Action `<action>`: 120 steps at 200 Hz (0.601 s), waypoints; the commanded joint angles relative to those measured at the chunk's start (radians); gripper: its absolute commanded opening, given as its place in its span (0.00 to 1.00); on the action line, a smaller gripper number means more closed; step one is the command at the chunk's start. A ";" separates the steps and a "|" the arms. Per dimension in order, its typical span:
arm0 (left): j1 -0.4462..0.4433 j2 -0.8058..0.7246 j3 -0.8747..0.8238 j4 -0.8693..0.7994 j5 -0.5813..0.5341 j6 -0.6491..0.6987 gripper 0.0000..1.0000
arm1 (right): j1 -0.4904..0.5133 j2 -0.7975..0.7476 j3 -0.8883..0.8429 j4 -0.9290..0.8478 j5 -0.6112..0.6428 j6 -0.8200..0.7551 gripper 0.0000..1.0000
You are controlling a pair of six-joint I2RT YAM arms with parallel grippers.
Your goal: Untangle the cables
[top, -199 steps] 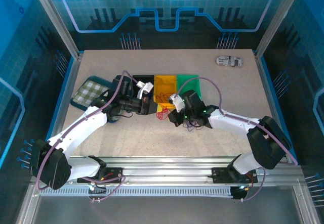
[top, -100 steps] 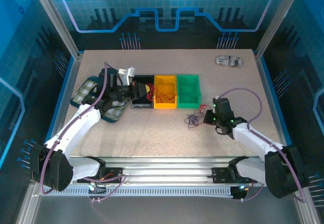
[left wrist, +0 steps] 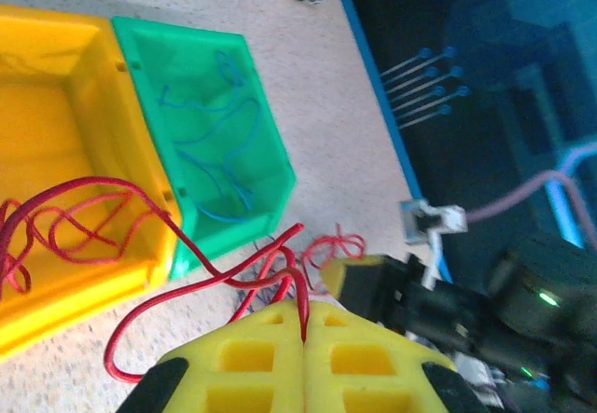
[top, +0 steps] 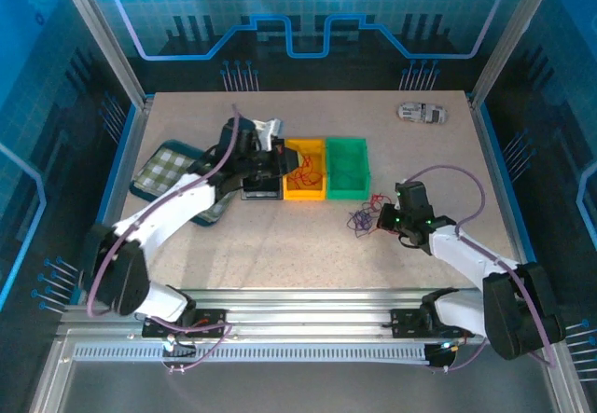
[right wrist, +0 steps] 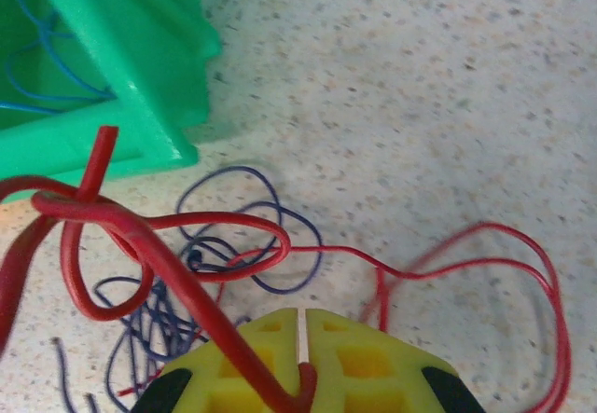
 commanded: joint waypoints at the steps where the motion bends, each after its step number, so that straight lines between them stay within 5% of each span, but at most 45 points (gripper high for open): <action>1: -0.022 0.119 0.080 0.046 -0.129 0.009 0.00 | 0.035 0.014 0.054 0.013 0.003 -0.048 0.00; 19: -0.024 0.210 0.135 0.041 -0.195 -0.003 0.00 | 0.053 0.016 0.066 0.010 -0.002 -0.057 0.00; 28: -0.024 0.238 0.154 0.039 -0.237 -0.001 0.09 | 0.064 0.012 0.065 0.012 -0.009 -0.060 0.00; 56: -0.027 0.301 0.222 0.039 -0.251 0.023 0.63 | 0.107 -0.010 0.060 0.019 -0.009 -0.085 0.00; 65: -0.030 0.302 0.241 0.036 -0.246 0.021 0.72 | 0.126 -0.018 0.062 0.007 0.018 -0.090 0.00; 120: -0.063 0.213 0.249 0.014 -0.244 0.054 0.75 | 0.139 -0.055 0.079 -0.017 0.076 -0.108 0.00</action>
